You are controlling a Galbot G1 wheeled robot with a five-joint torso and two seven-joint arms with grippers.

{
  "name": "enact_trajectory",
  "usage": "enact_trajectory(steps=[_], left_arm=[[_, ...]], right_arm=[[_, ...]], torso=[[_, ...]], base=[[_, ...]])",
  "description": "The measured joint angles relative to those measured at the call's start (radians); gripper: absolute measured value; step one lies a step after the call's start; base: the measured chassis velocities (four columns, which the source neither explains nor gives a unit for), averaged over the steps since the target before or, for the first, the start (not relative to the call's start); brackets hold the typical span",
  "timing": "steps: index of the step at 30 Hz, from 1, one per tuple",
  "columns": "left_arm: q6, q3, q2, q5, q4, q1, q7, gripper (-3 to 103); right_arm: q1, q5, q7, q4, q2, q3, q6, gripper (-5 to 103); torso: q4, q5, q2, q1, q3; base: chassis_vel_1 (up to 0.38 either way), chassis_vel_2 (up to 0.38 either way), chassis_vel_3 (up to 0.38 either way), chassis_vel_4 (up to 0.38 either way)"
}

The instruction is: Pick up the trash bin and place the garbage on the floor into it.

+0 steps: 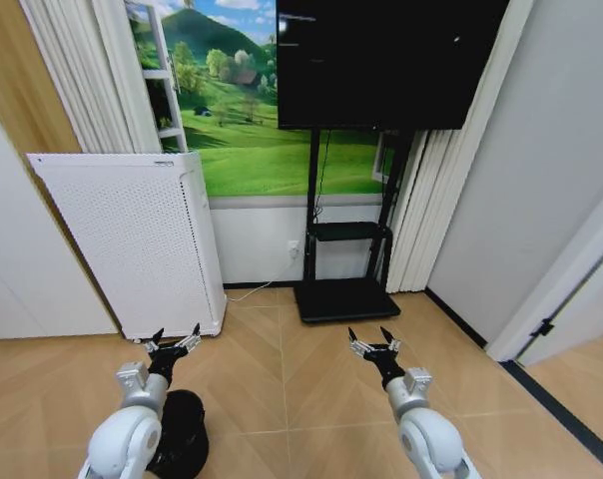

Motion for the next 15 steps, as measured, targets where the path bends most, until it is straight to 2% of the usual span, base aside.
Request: enact_trajectory(steps=[15], left_arm=[[0.007, 0.003, 0.007, 0.026, 0.002, -0.002, 0.001, 100]], right_arm=[[-0.001, -0.001, 0.002, -0.005, 0.002, 0.005, 0.004, 100]], torso=[[-0.0001, 0.0001, 0.051, 0.018, 0.033]], base=[[0.000, 0.000, 0.000, 0.000]])
